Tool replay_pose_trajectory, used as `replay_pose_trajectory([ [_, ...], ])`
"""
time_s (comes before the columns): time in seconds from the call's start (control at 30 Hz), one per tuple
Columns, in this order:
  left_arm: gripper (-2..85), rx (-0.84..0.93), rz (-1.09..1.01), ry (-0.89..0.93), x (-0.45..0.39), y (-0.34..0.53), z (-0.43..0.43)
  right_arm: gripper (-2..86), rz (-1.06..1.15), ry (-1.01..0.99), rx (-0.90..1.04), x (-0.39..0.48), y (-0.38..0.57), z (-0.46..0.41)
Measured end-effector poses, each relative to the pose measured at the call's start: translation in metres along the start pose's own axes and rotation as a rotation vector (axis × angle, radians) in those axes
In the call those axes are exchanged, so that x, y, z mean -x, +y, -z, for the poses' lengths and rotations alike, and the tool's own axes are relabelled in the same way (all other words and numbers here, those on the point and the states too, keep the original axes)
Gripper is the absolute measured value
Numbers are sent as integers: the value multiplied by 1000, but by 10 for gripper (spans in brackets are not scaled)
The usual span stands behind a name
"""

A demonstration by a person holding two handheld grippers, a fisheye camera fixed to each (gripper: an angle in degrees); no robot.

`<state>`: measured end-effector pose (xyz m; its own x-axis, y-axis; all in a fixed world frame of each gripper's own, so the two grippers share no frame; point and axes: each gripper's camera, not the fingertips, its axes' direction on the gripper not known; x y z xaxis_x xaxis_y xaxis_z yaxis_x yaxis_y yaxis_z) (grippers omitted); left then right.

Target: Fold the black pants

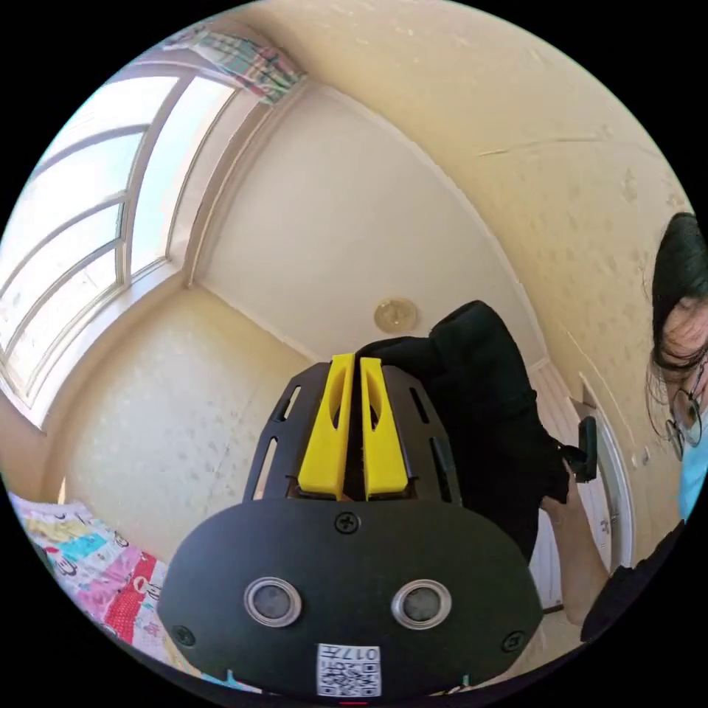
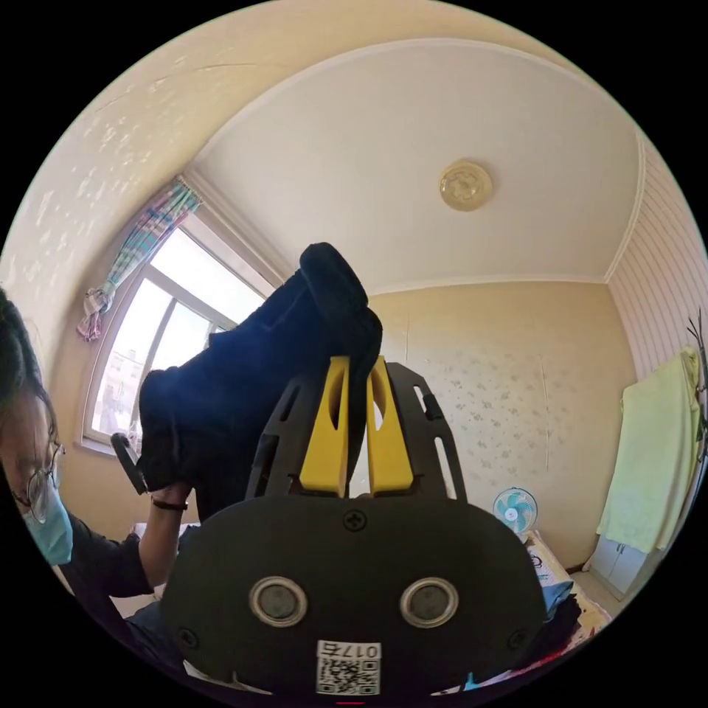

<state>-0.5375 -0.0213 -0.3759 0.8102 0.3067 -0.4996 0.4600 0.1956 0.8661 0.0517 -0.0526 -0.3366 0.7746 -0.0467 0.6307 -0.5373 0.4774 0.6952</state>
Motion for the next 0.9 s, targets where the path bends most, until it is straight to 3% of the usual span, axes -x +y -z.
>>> replay_pose_trajectory([
  [0.17, -1, -22, -155, -131, 11, -3, -52, 19, -43, 18, 56, -46, 1, -95],
  [0.23, 0, 11, -206, -191, 26, 16, -85, 23, -74, 62, 166, -82, 16, -180],
  [0.37, 7, 329, -145, -264, 118, 101, -221, 44, -195, 195, 404, -168, 75, -356],
  [0.43, 20, 582, -49, -174, 184, 163, -279, 94, -296, 359, 696, -236, 160, -460],
  [0.47, 33, 740, 95, -106, 230, 205, -294, 108, -322, 402, 757, -250, 185, -474],
  [0.5, 51, 776, 209, -103, 264, 237, -283, 130, -367, 436, 796, -271, 239, -483],
  [0.57, 55, 723, 205, -116, 288, 276, -237, 142, -399, 351, 787, -288, 321, -477],
  [0.63, 56, 847, 95, -105, 297, 319, -191, 143, -426, 156, 882, -293, 444, -454],
  [0.7, 73, 1105, 25, -109, 300, 388, -110, 148, -490, -37, 993, -279, 553, -415],
  [0.73, 77, 1155, 23, -114, 299, 406, -82, 152, -564, -160, 1080, -262, 628, -379],
  [0.83, 86, 1344, 185, -175, 282, 482, 66, 157, -722, -239, 1402, -205, 797, -264],
  [0.87, 88, 1415, 281, -211, 269, 501, 117, 157, -711, -228, 1326, -197, 805, -237],
  [0.9, 94, 1459, 342, -276, 253, 510, 160, 157, -752, -173, 1105, -203, 782, -188],
])
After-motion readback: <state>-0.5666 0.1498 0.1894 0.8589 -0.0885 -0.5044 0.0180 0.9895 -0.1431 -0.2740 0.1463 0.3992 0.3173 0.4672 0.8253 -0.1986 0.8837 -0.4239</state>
